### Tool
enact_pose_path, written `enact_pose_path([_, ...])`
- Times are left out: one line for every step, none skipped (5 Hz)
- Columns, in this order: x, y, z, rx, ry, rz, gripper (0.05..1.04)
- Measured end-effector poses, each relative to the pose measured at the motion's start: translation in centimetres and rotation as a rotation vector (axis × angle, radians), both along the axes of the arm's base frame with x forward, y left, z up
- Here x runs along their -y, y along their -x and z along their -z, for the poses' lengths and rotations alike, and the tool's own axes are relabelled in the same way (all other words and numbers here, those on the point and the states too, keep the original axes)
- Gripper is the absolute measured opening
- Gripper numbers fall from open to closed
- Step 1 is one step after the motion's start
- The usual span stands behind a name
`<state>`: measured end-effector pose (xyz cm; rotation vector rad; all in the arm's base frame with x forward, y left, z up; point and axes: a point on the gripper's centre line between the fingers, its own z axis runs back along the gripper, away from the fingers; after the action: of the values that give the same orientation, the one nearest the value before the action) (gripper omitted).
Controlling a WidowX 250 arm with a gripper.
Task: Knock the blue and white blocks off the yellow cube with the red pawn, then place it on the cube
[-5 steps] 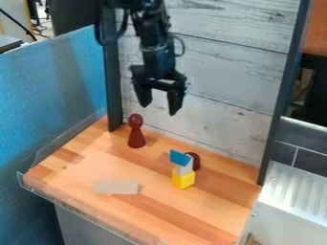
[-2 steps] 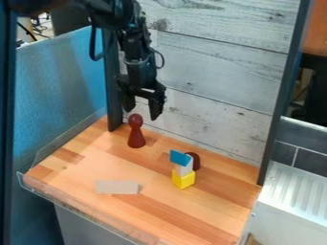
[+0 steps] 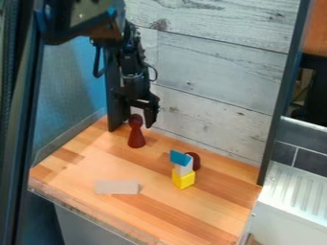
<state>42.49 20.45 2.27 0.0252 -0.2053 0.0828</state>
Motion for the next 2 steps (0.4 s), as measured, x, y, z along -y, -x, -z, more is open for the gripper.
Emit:
enact_pose_path([-1.06, -0.85, 0.84, -0.002, -0.013, -0.027, 0.999])
enact_pose_path([-1.78, -1.74, 1.41, -0.004, -0.018, -0.055, 0.999])
